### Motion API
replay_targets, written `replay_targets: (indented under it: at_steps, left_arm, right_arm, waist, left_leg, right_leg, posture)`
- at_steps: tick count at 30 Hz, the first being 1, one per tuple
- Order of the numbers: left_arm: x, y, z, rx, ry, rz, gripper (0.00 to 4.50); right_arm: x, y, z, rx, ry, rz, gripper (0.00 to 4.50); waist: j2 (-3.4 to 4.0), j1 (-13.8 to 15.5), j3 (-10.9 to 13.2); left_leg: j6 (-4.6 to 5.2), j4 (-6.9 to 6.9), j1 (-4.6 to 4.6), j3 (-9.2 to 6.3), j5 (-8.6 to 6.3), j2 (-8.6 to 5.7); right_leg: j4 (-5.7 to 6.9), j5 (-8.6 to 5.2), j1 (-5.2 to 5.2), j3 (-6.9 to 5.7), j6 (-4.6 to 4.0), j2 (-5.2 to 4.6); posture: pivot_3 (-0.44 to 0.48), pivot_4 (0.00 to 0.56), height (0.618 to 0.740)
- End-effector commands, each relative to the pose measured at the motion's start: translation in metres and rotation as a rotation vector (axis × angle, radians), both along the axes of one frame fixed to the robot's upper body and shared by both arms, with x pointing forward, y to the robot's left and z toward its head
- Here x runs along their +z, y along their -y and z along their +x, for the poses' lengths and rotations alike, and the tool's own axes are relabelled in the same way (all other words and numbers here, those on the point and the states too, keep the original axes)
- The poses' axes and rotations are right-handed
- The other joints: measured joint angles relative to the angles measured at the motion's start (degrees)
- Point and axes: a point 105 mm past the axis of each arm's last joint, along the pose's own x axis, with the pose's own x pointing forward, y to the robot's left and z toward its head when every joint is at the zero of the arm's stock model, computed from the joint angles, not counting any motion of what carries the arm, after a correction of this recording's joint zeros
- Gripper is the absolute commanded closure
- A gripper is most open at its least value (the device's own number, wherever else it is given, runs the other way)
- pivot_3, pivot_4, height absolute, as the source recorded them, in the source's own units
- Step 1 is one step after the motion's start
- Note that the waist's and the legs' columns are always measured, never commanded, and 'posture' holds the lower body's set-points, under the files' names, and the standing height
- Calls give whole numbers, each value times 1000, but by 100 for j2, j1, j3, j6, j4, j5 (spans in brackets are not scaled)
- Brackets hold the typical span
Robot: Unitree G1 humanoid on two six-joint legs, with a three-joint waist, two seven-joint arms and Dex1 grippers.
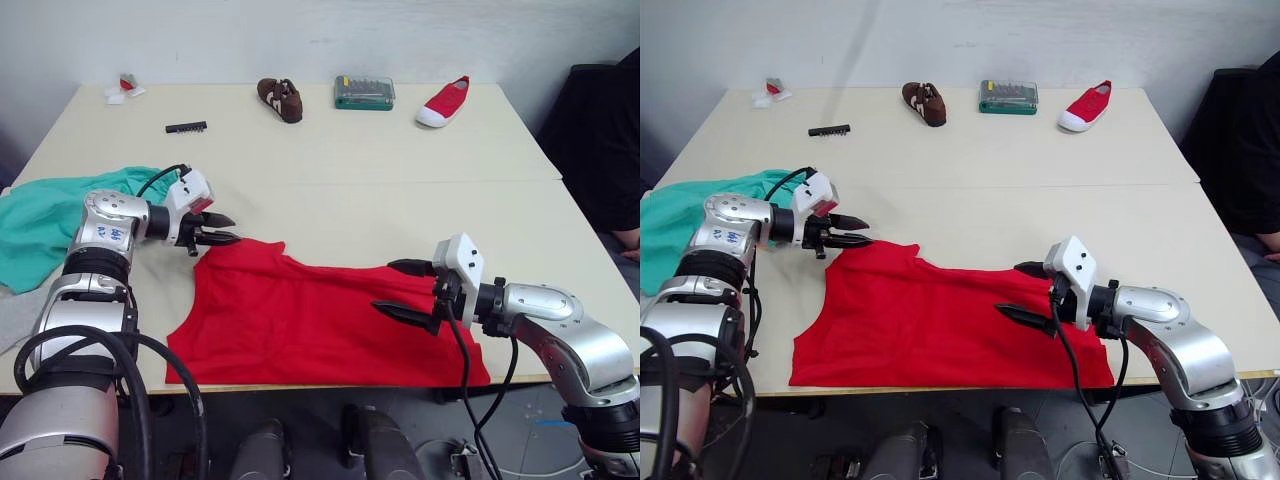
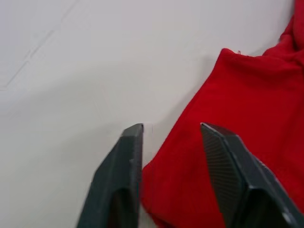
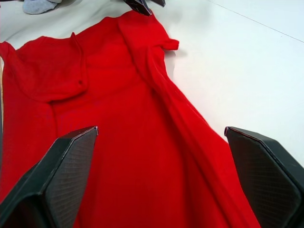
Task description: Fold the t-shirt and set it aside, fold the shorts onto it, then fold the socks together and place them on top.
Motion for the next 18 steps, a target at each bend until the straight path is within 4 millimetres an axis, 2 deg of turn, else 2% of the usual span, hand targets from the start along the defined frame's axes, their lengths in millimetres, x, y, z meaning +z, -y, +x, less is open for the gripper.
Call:
replay_targets:
  at_steps: [1, 8, 11, 17, 18]
  left_arm:
    - [8, -7, 4, 42, 20, 19, 1787]
    - [-3, -3, 4, 43, -13, 53, 1787]
    - [-3, -3, 5, 48, -8, 51, 2422]
    - [0, -2, 4, 39, -13, 33, 4409]
    - [1, -2, 4, 39, -15, 25, 4462]
  right_arm:
    - [7, -7, -3, 33, 35, 12, 110]
    - [9, -9, -3, 39, 41, 15, 110]
    - [11, -9, -4, 40, 44, 17, 110]
    - [12, -8, -3, 35, 48, 18, 110]
    - [13, -8, -2, 33, 48, 18, 110]
  waist:
    - [0, 2, 0]
    - [0, 3, 0]
    - [0, 3, 0]
    - [0, 0, 0]
    - [0, 1, 0]
  left_leg:
    - [0, 0, 0, 0, 0, 0]
    - [0, 0, 0, 0, 0, 0]
    - [0, 0, 0, 0, 0, 0]
    - [0, 0, 0, 0, 0, 0]
    - [0, 0, 0, 0, 0, 0]
  right_leg:
    - [0, 0, 0, 0, 0, 0]
    - [0, 0, 0, -1, 0, 0]
    - [0, 0, 0, 0, 0, -1]
    - [0, 0, 0, 0, 0, 0]
    - [0, 0, 0, -1, 0, 0]
  posture:
    - [0, 150, 740]
    - [0, 150, 740]
    - [0, 150, 740]
    - [0, 150, 740]
    - [0, 150, 740]
